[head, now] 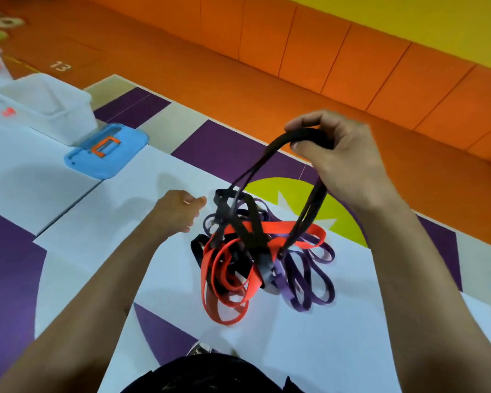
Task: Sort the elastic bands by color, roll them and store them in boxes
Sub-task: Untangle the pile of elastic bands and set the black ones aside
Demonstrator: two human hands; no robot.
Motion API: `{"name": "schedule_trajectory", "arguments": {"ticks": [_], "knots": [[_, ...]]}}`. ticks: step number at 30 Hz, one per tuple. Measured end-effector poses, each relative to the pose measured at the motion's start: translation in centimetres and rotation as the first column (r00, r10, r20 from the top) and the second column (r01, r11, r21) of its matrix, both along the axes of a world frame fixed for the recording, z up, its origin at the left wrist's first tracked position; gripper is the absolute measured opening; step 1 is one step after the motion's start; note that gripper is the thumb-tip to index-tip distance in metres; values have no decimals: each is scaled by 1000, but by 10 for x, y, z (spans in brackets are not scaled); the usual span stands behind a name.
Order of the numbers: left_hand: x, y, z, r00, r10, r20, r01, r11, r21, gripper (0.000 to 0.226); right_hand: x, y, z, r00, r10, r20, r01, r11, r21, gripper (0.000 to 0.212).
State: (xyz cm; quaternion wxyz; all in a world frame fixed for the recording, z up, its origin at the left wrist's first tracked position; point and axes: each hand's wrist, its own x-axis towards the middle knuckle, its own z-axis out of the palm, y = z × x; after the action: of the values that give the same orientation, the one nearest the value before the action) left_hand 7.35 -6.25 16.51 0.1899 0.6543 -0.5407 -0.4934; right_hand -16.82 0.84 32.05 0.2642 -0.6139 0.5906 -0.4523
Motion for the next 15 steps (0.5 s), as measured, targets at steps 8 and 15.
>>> {"name": "schedule_trajectory", "arguments": {"ticks": [8, 15], "knots": [[-55, 30, 51, 670, -570, -476, 421, 820, -388, 91, 25, -35, 43, 951, -22, 308, 45, 997, -67, 27], [-107, 48, 43, 748, -497, -440, 336, 855, -395, 46, 29, -47, 35, 960, -42, 276, 39, 999, 17, 34]]}}
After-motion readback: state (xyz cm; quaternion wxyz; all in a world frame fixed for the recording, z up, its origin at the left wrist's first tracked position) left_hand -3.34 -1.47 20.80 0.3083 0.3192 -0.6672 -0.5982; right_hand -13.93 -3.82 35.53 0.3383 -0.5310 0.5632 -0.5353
